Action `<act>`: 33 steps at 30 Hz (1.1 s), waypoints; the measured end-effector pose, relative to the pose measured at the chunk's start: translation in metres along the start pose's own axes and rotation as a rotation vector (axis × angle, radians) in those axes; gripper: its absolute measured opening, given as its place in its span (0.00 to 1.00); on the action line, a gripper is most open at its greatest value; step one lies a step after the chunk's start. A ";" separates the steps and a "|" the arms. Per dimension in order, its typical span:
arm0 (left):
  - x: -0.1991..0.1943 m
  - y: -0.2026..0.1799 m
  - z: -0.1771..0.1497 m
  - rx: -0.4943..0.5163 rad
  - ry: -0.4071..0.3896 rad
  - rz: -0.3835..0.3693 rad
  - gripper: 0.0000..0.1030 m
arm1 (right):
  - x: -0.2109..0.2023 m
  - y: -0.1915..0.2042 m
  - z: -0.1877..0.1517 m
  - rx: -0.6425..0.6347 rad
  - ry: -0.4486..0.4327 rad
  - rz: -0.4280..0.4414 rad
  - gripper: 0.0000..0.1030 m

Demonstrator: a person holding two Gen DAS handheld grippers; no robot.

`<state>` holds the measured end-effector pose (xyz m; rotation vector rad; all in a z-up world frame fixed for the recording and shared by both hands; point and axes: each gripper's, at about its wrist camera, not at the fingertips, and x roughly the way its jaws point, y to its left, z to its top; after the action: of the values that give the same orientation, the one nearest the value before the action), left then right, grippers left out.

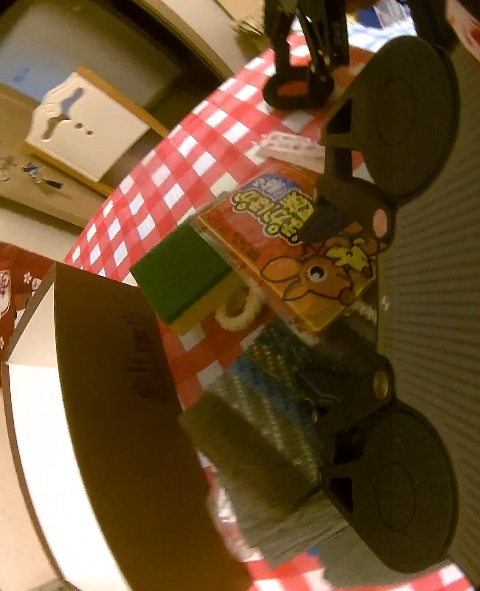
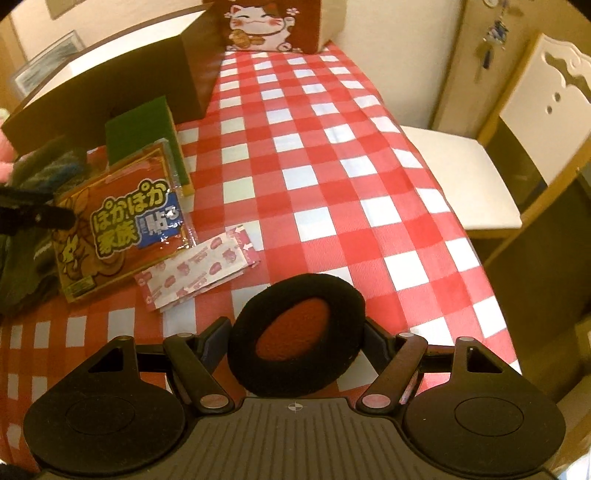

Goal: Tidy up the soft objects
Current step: 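Grasp the orange heat-pack packet with the left gripper while the right gripper holds the pad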

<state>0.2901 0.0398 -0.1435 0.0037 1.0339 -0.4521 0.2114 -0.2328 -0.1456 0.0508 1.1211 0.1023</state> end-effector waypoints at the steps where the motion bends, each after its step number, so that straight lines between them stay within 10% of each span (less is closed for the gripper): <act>1: -0.001 0.002 -0.001 -0.020 -0.010 -0.023 0.65 | 0.001 0.001 0.000 0.002 0.002 0.000 0.72; 6: -0.003 0.010 -0.008 -0.131 -0.041 -0.118 0.58 | 0.007 0.010 0.000 -0.008 0.018 0.007 0.72; 11: -0.003 0.019 -0.016 -0.249 -0.055 -0.201 0.30 | 0.007 0.013 0.001 -0.016 0.015 0.009 0.72; 20: 0.021 0.020 -0.030 -0.381 -0.021 -0.290 0.29 | 0.006 0.010 -0.004 -0.003 0.016 0.007 0.72; 33: 0.013 -0.005 -0.031 -0.344 -0.075 -0.322 0.07 | 0.002 0.002 -0.007 0.016 0.009 -0.001 0.72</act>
<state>0.2682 0.0374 -0.1688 -0.4887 1.0302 -0.5559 0.2062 -0.2308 -0.1505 0.0643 1.1313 0.0932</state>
